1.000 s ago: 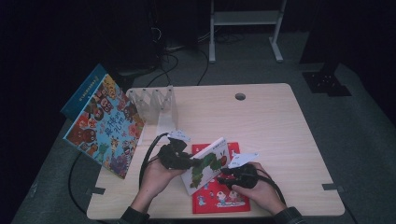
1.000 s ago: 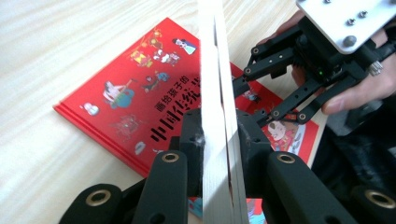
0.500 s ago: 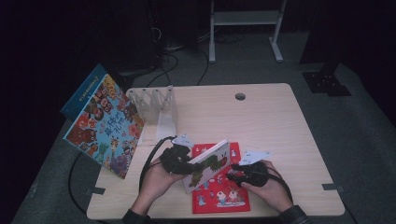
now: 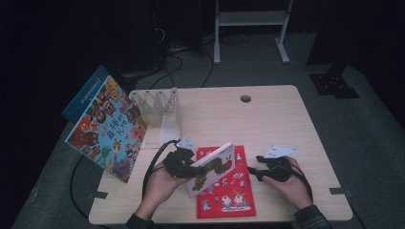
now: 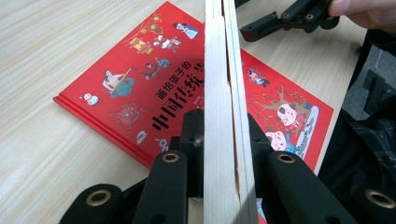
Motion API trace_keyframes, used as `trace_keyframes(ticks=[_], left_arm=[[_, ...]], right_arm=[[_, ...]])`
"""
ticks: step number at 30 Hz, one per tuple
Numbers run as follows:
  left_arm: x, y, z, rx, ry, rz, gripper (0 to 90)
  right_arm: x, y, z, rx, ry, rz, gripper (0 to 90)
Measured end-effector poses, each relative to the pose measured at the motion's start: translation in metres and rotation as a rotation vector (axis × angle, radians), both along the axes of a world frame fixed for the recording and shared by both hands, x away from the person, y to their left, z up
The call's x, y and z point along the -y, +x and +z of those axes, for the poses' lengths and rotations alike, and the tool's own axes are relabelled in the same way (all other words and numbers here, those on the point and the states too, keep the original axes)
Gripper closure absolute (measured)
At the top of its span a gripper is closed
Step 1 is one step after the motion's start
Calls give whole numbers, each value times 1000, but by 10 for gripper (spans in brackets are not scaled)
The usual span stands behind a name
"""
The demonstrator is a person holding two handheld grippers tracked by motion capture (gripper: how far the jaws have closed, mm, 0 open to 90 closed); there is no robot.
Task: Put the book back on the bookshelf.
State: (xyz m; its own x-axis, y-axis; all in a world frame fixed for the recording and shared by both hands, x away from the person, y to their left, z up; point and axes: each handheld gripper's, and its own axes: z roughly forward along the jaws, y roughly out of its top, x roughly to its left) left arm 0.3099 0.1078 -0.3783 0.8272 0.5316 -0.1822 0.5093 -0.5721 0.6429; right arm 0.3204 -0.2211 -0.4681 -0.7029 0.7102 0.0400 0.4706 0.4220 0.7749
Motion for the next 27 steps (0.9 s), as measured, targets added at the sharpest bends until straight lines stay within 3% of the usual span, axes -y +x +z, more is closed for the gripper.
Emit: trace_keyframes(ticks=[13, 17, 27], left_arm=[[-22, 5, 10, 18, -26, 60, 757], [-33, 6, 13, 23, -32, 88, 757], [-59, 6, 20, 34, -50, 147, 757]], right_arm=[[10, 13, -12, -49, -56, -82, 308], [13, 15, -14, -38, -69, -99, 291], [12, 19, -19, -24, -66, -110, 134]])
